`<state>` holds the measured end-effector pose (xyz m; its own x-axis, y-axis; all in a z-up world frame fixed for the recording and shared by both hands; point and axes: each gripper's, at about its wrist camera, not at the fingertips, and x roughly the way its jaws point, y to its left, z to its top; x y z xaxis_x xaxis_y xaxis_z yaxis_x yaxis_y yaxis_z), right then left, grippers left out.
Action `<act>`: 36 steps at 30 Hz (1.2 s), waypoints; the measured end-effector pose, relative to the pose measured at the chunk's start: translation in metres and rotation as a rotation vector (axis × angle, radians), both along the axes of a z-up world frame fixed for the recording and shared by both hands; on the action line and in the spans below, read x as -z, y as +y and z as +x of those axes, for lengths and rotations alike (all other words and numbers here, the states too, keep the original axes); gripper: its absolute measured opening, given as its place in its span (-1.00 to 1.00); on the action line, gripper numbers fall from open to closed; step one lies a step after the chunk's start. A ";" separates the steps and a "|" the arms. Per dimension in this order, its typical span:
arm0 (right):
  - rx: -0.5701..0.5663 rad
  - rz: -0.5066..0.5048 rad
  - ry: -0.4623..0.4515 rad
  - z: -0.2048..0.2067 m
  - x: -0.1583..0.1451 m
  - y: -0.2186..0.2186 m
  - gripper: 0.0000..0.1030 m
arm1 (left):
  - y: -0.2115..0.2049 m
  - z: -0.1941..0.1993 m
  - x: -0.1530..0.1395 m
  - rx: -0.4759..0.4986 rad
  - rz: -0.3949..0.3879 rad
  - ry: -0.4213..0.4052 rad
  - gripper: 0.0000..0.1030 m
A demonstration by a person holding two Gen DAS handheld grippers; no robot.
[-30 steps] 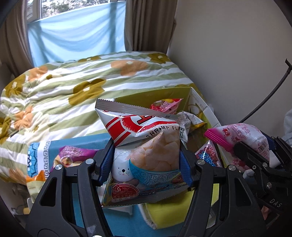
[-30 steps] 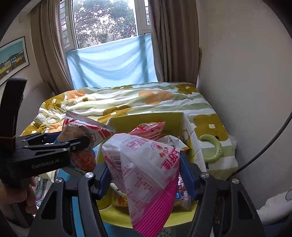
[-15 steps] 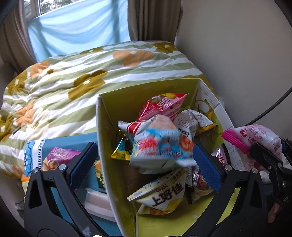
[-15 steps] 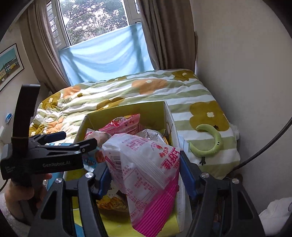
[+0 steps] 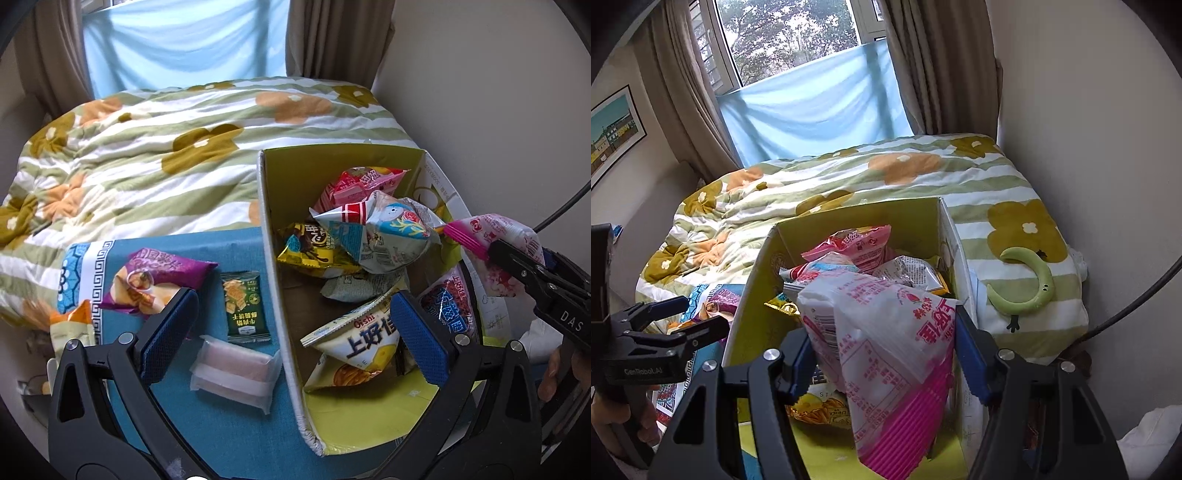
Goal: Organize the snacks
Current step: 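Open the left gripper to drop the shrimp bag while the right releases the pink-white bag, then move both grippers back toward the snacks left on the table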
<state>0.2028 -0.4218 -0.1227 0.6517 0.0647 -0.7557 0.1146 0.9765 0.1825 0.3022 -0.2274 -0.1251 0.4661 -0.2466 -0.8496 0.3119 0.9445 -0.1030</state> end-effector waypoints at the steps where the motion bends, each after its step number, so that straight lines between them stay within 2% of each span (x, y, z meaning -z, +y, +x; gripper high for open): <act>1: -0.002 0.000 0.003 0.001 0.003 0.002 0.23 | 0.003 -0.001 0.000 -0.002 0.002 -0.001 0.99; 3: -0.009 0.010 0.015 0.002 0.007 0.006 0.29 | 0.008 -0.004 0.001 -0.006 0.010 -0.002 0.99; 5: -0.012 0.007 0.016 -0.001 0.011 0.009 0.54 | 0.011 -0.006 0.001 -0.011 0.014 -0.005 0.99; 6: -0.013 0.005 0.000 -0.005 0.012 0.011 0.81 | 0.013 -0.008 0.001 -0.014 0.013 -0.005 0.99; 7: -0.012 0.002 -0.014 -0.007 0.012 0.011 1.00 | 0.015 -0.009 0.001 -0.017 0.010 -0.005 0.99; 12: -0.012 -0.006 -0.034 -0.018 0.016 0.012 0.99 | 0.018 -0.017 0.000 -0.018 0.002 -0.012 0.99; 18: -0.028 -0.028 -0.074 -0.032 0.003 0.017 0.99 | 0.021 -0.028 -0.013 -0.028 -0.001 -0.050 0.99; 22: -0.050 -0.042 -0.070 -0.033 -0.005 0.022 1.00 | 0.028 -0.039 -0.024 -0.055 0.025 -0.078 0.99; 29: -0.122 -0.045 -0.120 -0.034 -0.020 0.047 1.00 | 0.065 -0.056 -0.035 -0.139 0.048 -0.122 0.99; 36: -0.171 -0.022 -0.166 -0.029 -0.036 0.095 1.00 | 0.123 -0.061 -0.038 -0.212 0.038 -0.129 0.99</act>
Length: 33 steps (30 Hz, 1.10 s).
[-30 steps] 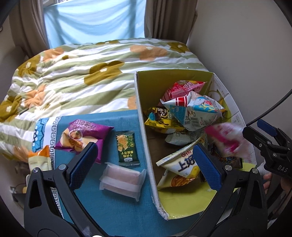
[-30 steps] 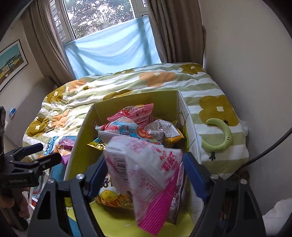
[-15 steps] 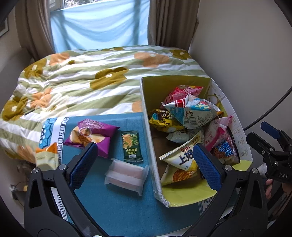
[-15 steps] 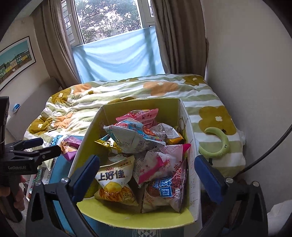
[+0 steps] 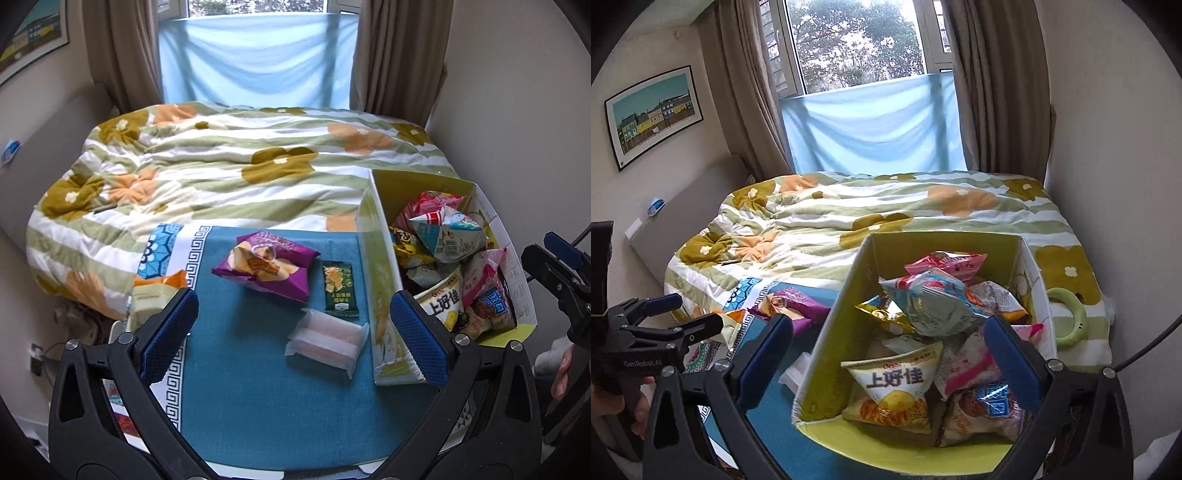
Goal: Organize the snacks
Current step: 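Move both grippers back toward the snacks left on the table, then grasp the beige-orange bag with the left gripper while the right grasps the white wrapped pack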
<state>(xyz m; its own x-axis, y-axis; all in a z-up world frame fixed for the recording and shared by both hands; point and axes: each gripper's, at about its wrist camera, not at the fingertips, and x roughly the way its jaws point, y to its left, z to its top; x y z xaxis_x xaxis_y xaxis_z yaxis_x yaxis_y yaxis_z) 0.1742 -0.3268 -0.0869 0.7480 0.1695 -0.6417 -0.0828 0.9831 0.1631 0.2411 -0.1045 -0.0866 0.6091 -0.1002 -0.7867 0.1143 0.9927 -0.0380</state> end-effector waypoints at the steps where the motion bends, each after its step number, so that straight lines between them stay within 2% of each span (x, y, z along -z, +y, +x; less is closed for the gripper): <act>1: -0.003 -0.003 -0.007 0.001 -0.002 0.009 1.00 | 0.009 0.000 0.001 -0.006 -0.003 0.002 0.99; 8: 0.023 -0.014 0.000 0.007 -0.002 0.073 1.00 | 0.075 0.013 0.014 0.015 0.019 0.055 0.99; 15: 0.105 -0.019 0.059 0.012 0.017 0.131 1.00 | 0.142 0.042 0.049 0.037 -0.005 0.155 0.99; 18: 0.143 -0.012 0.102 0.015 0.030 0.153 1.00 | 0.163 0.053 0.066 0.047 0.015 0.185 0.99; 24: 0.247 -0.014 0.150 0.015 0.067 0.188 1.00 | 0.199 0.078 0.106 0.031 -0.011 0.238 0.99; 29: 0.348 -0.017 0.177 0.011 0.107 0.203 1.00 | 0.208 0.099 0.149 0.036 -0.023 0.307 0.99; 33: 0.406 -0.043 0.171 0.010 0.133 0.206 1.00 | 0.208 0.112 0.178 0.023 -0.018 0.331 0.99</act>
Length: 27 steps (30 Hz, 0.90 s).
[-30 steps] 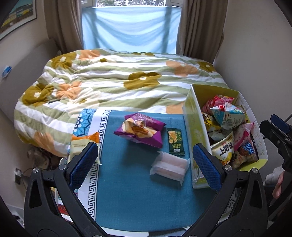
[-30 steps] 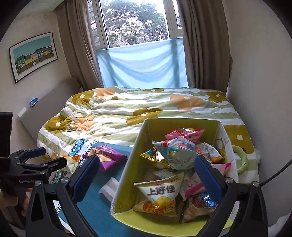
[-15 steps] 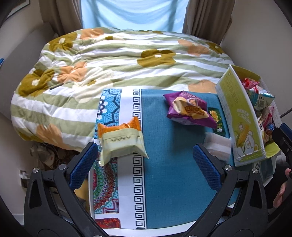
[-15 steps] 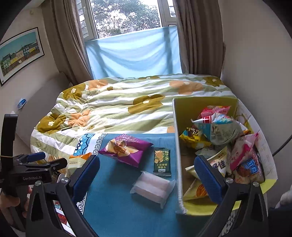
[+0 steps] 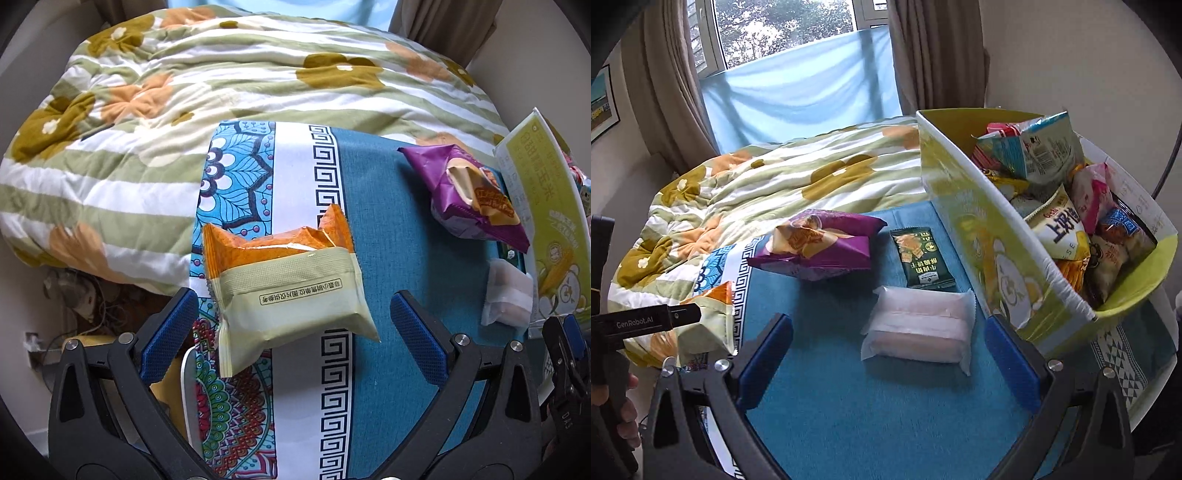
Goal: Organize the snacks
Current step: 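Grasp the beige-orange bag with the left gripper while the right grasps the white wrapped pack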
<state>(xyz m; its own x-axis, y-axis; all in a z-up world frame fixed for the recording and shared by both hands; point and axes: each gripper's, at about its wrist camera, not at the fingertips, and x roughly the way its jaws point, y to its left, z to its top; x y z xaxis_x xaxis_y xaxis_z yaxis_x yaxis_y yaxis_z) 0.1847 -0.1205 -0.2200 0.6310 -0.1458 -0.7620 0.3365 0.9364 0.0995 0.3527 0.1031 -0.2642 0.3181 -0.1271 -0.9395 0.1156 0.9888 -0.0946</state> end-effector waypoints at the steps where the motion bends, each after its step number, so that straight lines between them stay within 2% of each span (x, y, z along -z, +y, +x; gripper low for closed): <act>1: 0.010 -0.013 -0.001 0.001 0.005 0.000 1.00 | 0.001 0.002 0.006 -0.010 0.003 0.003 0.99; 8: 0.058 -0.055 -0.016 0.012 0.036 0.002 1.00 | 0.009 0.009 0.033 -0.037 -0.054 0.025 0.99; 14: 0.086 -0.075 -0.015 0.019 0.047 0.000 1.00 | 0.003 0.008 0.034 0.002 -0.034 0.001 0.97; 19: 0.117 -0.071 0.004 0.023 0.053 -0.006 1.00 | -0.001 0.007 0.034 0.032 -0.049 0.002 0.69; 22: 0.138 -0.065 0.025 0.027 0.058 -0.011 1.00 | -0.007 0.006 0.032 0.064 -0.024 -0.011 0.66; 27: 0.161 -0.025 0.070 0.031 0.067 -0.020 1.00 | -0.006 0.006 0.031 0.067 -0.032 -0.011 0.64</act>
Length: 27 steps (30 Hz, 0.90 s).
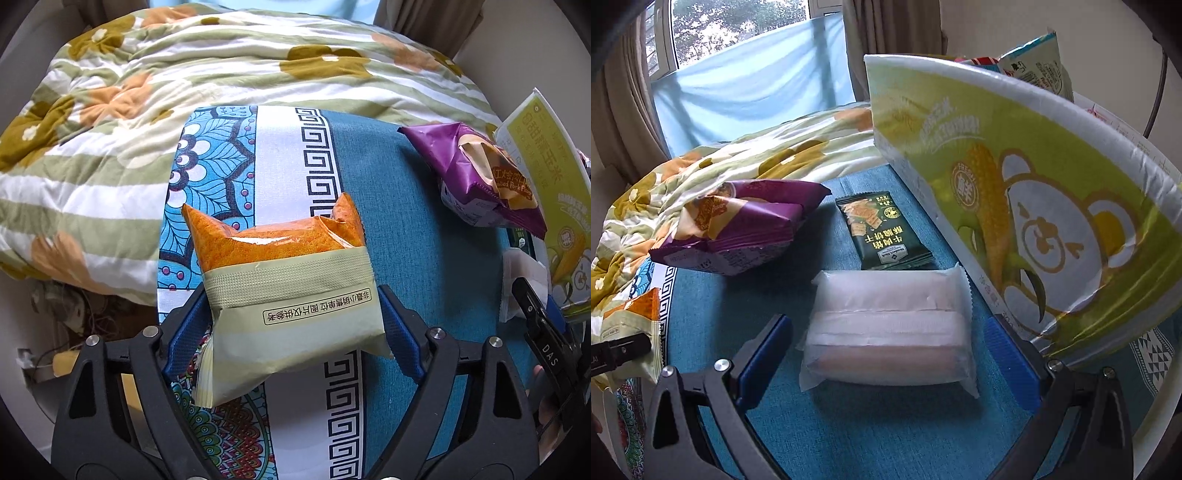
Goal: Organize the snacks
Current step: 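Grasp the beige-orange bag with the left gripper while the right grasps the white wrapped pack, then carry both held items over the cardboard box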
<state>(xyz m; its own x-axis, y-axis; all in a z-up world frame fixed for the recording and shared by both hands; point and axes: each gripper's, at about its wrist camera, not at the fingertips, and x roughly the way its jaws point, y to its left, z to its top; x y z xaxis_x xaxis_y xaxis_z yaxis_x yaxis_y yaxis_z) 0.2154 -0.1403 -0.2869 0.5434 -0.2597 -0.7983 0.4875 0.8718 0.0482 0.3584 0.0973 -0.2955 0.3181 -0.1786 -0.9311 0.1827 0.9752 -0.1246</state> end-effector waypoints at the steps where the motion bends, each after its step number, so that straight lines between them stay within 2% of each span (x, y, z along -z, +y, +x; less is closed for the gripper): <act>1: -0.001 0.007 0.011 0.002 0.002 -0.001 1.00 | 0.000 0.000 0.000 0.001 0.001 -0.001 0.64; 7: 0.002 0.061 0.062 0.008 0.018 -0.004 1.00 | -0.001 0.000 0.000 0.011 0.005 -0.005 0.64; 9: 0.000 0.032 0.080 0.010 0.019 -0.002 0.99 | -0.001 0.000 0.000 0.010 0.004 -0.005 0.63; 11: 0.000 0.018 0.086 0.010 0.019 0.000 0.93 | -0.002 -0.001 0.000 0.012 0.005 -0.006 0.62; 12: -0.004 0.015 0.086 0.010 0.018 0.001 0.85 | -0.003 -0.001 0.000 0.015 0.005 -0.007 0.61; 13: -0.012 0.007 0.086 0.009 0.017 0.003 0.66 | -0.003 -0.001 -0.001 0.018 0.006 -0.009 0.58; 15: -0.029 -0.004 0.091 0.011 0.015 0.005 0.52 | -0.005 -0.002 -0.003 0.026 0.009 -0.011 0.55; 18: -0.036 0.017 0.094 0.011 0.011 0.002 0.41 | -0.006 -0.005 -0.005 0.038 0.003 -0.007 0.52; 22: -0.044 0.035 0.086 0.003 0.001 0.001 0.39 | -0.001 -0.012 -0.013 0.031 -0.017 -0.006 0.51; 27: -0.092 0.047 0.054 -0.009 -0.026 0.008 0.38 | 0.001 -0.023 -0.041 0.022 -0.037 -0.033 0.51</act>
<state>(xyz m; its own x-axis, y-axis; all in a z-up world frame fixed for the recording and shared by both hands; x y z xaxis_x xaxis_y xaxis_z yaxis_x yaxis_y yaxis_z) 0.2060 -0.1318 -0.2612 0.5191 -0.1722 -0.8372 0.4084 0.9104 0.0660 0.3359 0.0982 -0.2549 0.3442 -0.2196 -0.9129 0.2084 0.9659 -0.1538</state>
